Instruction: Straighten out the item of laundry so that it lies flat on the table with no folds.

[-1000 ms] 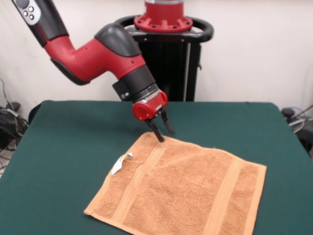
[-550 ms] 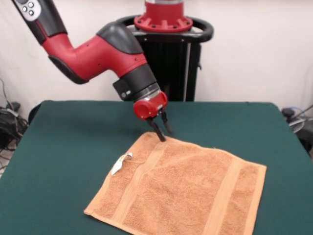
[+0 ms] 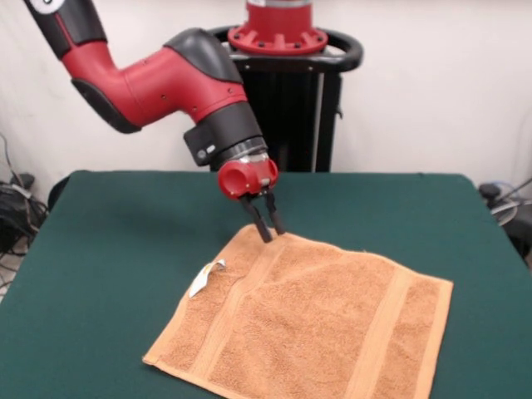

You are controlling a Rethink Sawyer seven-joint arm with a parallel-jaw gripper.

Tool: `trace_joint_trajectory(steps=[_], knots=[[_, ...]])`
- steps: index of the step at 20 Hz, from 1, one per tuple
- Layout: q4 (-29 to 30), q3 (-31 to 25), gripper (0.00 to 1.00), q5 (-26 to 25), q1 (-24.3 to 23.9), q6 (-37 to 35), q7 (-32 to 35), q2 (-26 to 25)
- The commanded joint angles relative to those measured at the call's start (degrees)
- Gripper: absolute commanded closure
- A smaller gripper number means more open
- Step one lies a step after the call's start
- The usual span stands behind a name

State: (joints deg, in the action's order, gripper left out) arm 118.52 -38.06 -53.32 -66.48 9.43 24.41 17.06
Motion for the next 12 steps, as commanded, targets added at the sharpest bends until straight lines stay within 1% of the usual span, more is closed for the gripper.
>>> trace_joint_trajectory(steps=[1, 3, 5, 7, 12], knots=[[-3.4, 5.1, 0.00, -2.9, 5.2, 4.3, 11.4, 3.1], [-3.6, 4.7, 0.00, -3.8, 5.3, 2.3, 10.9, 2.2], [-3.8, 4.5, 0.00, -4.8, 5.3, -1.6, 9.7, 0.3], [-3.9, 6.4, 0.00, -5.4, 6.9, -0.6, 9.8, 0.3], [-6.2, 11.0, 0.00, -6.5, 10.4, 2.2, 10.8, -3.3]])
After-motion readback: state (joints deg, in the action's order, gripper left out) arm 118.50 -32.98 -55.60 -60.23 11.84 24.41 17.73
